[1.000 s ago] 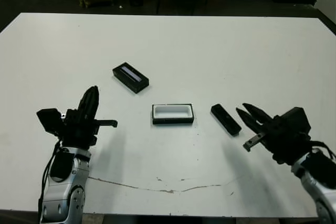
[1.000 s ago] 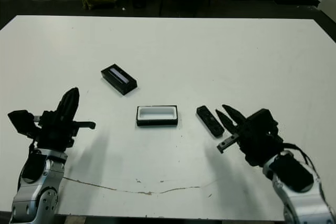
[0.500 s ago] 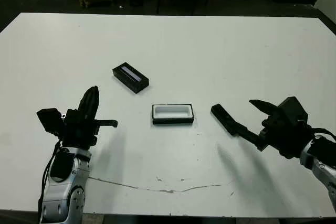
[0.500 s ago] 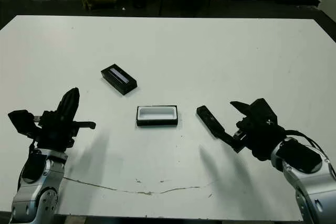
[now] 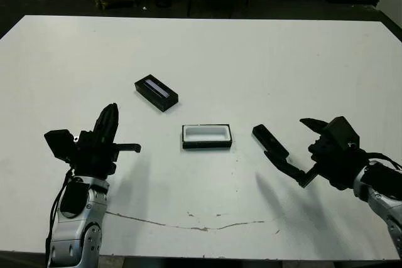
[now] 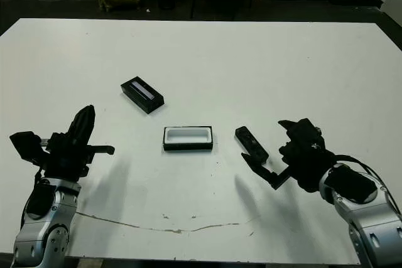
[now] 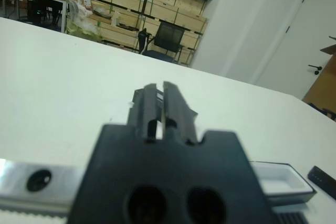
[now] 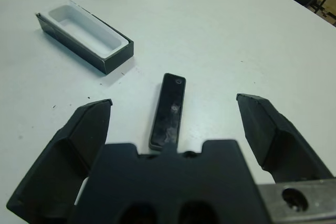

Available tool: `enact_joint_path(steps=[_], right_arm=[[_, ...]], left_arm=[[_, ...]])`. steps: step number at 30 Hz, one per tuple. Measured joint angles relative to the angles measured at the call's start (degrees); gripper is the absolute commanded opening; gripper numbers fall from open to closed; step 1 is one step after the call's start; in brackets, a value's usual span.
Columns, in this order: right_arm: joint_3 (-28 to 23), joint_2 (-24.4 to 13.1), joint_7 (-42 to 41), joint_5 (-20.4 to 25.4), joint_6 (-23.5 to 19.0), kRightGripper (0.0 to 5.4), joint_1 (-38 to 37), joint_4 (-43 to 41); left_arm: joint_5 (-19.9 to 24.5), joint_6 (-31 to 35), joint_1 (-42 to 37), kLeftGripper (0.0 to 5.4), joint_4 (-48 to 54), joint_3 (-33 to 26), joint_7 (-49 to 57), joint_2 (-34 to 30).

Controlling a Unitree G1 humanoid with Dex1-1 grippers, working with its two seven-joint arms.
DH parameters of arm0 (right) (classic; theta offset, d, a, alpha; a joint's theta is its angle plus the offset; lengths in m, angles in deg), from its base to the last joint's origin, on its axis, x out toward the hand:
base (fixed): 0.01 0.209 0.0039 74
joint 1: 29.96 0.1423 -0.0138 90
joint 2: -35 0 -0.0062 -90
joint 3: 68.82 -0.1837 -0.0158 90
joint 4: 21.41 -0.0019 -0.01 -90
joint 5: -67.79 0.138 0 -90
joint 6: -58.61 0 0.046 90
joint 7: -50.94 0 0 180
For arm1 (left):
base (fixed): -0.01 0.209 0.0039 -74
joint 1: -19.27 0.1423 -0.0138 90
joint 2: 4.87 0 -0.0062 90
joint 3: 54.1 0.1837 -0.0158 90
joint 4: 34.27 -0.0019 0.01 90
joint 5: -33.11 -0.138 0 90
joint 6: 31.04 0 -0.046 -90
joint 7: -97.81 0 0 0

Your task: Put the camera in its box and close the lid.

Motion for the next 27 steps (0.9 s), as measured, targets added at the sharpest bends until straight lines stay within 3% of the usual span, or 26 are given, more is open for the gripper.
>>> enact_joint_path(steps=[6, 10, 27], right_arm=[[0.94, 1.35, 1.28, -0.16, -0.08, 5.10, -0.14, 0.70], [1.15, 2.67, 2.63, 0.10, -1.99, 5.38, -0.29, 0.81], [2.30, 4.73, 4.18, 0.24, -4.27, 5.38, -0.59, 2.40]], left_arm=[[0.14, 0.03, 0.01, 0.00, 0.01, -0.01, -0.03, 0.00], [-0.06, -0.29, 0.01, 0.00, -0.13, 0.01, -0.10, 0.00], [0.20, -0.27, 0.05, 0.00, -0.15, 0.39, -0.28, 0.04]])
